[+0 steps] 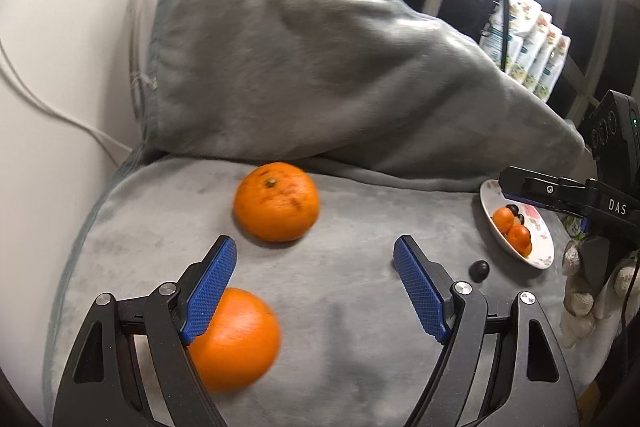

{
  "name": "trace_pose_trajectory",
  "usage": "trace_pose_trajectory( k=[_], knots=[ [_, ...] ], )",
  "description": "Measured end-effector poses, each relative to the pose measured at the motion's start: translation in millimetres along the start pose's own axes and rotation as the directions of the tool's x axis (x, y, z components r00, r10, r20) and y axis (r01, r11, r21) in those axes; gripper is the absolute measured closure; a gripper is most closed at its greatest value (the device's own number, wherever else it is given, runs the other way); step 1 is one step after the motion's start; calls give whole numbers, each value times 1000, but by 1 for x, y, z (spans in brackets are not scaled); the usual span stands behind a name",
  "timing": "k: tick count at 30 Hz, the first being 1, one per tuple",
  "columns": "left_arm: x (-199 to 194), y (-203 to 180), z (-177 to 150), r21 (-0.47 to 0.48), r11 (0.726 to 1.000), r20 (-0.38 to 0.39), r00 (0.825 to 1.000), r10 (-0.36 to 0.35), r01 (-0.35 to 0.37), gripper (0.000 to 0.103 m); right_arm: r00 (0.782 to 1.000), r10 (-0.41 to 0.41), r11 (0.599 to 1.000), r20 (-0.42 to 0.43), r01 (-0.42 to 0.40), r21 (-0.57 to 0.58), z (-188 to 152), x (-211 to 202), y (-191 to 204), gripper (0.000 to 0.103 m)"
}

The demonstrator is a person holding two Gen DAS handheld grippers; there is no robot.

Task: Organize fruits
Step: 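Withdraw both open tools from the plate toward the large oranges, then grasp a large orange with the right tool while the left tool grasps another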

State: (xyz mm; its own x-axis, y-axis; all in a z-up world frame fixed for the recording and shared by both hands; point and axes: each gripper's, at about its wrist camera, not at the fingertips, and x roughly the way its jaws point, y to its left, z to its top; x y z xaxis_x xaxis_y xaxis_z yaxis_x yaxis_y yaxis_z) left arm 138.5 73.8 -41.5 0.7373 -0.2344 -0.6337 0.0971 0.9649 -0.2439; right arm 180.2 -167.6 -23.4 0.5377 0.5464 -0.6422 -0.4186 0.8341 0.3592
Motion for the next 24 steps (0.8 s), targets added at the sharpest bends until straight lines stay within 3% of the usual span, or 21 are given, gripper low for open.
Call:
trace_pose_trajectory(
  k=[10, 21, 24],
  knots=[
    [28, 21, 7, -106, 992, -73, 995, -71, 63, 22, 991, 106, 993, -83, -102, 52, 20, 58, 26, 12],
    [47, 32, 18, -185, 979, -108, 988, -112, 91, 22, 956, 229, 964, -184, -197, 180, 29, 130, 42, 12],
    [51, 33, 17, -192, 977, -114, 986, -119, 95, 22, 945, 258, 952, -203, -213, 220, 28, 146, 41, 21]
  ],
)
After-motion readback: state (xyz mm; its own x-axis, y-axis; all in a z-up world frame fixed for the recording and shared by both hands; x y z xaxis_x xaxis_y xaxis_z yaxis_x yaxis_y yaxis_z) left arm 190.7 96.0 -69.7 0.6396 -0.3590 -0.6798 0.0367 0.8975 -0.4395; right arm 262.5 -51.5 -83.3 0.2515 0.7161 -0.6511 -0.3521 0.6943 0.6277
